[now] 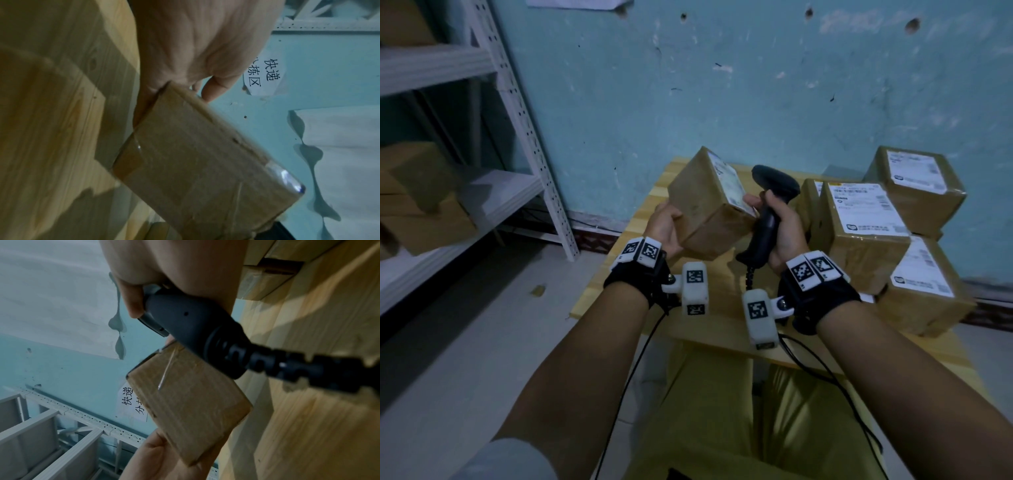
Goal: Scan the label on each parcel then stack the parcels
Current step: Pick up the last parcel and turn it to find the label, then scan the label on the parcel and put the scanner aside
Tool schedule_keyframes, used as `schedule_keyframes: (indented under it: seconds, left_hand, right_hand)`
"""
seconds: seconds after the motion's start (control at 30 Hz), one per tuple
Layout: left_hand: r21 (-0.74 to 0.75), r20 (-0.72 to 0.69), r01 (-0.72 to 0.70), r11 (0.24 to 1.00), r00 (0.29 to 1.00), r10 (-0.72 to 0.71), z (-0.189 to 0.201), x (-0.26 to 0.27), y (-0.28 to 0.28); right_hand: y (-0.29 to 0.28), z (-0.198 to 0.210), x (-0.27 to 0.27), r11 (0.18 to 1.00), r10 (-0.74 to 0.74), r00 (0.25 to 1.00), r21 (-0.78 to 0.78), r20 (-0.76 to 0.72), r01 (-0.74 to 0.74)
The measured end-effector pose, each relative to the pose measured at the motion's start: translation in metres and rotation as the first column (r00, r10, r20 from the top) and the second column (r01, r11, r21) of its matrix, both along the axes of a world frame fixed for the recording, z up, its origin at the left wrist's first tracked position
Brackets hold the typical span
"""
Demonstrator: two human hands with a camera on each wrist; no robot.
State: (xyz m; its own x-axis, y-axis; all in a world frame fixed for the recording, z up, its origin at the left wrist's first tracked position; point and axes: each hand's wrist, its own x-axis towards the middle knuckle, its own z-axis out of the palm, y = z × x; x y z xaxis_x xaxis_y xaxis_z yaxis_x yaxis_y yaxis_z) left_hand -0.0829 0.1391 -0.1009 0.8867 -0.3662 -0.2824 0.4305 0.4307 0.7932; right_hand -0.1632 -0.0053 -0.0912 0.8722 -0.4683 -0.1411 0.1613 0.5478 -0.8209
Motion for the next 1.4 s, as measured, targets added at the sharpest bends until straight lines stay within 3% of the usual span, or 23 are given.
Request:
schedule_keyframes:
  seconds: [0.13, 0.27, 0.4, 0.63, 0.83, 1.17, 1.4]
  left_hand:
    - [0.076, 0.125, -0.067, 0.995, 0.990, 0.057, 0.003, 0.000, -0.004]
    - [0.087, 0.116, -0.069, 0.994, 0.991, 0.059, 0.006, -0.011, -0.007]
    - [0.143, 0.117, -0.024, 0.989, 0.993, 0.007, 0.003, -0.019, -0.010]
    - [0.000, 0.129, 0.038, 0.999, 0.991, -0.038, -0.003, -0.014, -0.011]
    - [0.058, 0.161, 0.151, 0.987, 0.974, -0.159, -0.005, -0.016, -0.009]
    - [0.126, 0.253, 0.001, 0.992, 0.967, -0.033, -0.035, -0.013, -0.006]
    - [0.265, 0.270, 0.010, 0.964, 0.959, -0.084, -0.046, -0.004, -0.002]
  right_hand:
    - [0.002, 0.003, -0.002, 1.000, 0.023, 0.999, -0.008, 0.033, -0.022]
    - [0.008, 0.012, -0.008, 0.998, 0.055, 0.996, -0.013, 0.065, -0.055]
    - [0.009, 0.015, -0.009, 0.990, 0.136, 0.980, 0.022, 0.144, -0.140]
    - [0.016, 0.016, -0.014, 0.993, 0.111, 0.977, 0.007, 0.184, -0.115]
    - [0.020, 0.017, -0.012, 0.992, 0.117, 0.974, -0.062, 0.193, -0.107]
    - [0.016, 0.007, -0.007, 0.990, 0.132, 0.977, -0.074, 0.166, -0.121]
    - [0.021, 0.010, -0.004, 0.981, 0.183, 0.964, -0.106, 0.191, -0.165]
